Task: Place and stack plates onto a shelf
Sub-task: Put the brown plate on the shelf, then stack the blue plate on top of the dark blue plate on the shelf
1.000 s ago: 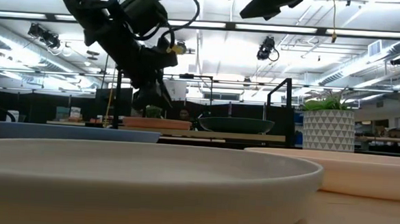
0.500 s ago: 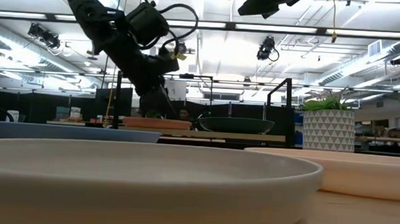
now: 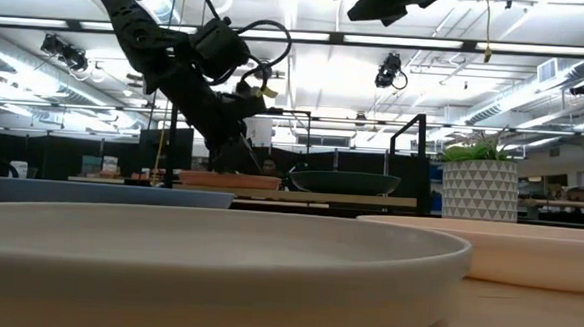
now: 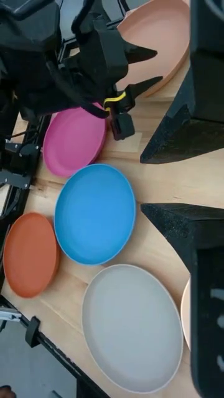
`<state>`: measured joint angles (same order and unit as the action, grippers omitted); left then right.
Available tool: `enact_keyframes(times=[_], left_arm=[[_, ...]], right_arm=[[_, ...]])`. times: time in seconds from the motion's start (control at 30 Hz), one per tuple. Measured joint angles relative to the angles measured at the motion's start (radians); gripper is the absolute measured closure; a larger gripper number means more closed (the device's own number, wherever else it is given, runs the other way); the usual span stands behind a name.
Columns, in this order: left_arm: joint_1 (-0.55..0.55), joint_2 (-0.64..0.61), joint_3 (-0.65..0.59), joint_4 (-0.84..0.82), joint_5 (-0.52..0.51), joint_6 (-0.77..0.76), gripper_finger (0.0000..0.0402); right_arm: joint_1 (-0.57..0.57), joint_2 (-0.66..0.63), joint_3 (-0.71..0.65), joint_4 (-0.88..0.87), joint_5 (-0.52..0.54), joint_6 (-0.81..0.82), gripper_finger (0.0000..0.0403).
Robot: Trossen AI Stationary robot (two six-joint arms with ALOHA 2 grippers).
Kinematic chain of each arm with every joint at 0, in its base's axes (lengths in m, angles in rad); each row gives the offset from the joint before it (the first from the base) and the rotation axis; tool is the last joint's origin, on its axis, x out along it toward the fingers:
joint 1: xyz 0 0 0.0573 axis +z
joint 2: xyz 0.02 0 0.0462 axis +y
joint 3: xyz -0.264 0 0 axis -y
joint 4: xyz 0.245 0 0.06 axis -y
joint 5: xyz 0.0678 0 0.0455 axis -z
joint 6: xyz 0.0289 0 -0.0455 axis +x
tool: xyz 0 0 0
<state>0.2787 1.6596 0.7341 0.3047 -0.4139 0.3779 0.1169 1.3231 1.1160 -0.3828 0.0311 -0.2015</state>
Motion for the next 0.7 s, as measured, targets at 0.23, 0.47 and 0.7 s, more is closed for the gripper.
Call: enact_keyframes(times=[0.23, 0.47, 0.7], left_arm=[[0.000, -0.001, 0.000, 0.071, 0.000, 0.003, 0.0230], [-0.055, -0.111, -0.001, 0.085, -0.005, 0.035, 0.0230], [-0.230, -0.246, 0.000, -0.081, 0.133, 0.015, 0.0230]], right_arm=[[0.000, 0.000, 0.000, 0.000, 0.000, -0.001, 0.0285], [0.001, -0.001, -0.058, 0.020, 0.006, 0.019, 0.0284], [0.001, 0.000, -0.170, 0.161, 0.102, 0.016, 0.0284]])
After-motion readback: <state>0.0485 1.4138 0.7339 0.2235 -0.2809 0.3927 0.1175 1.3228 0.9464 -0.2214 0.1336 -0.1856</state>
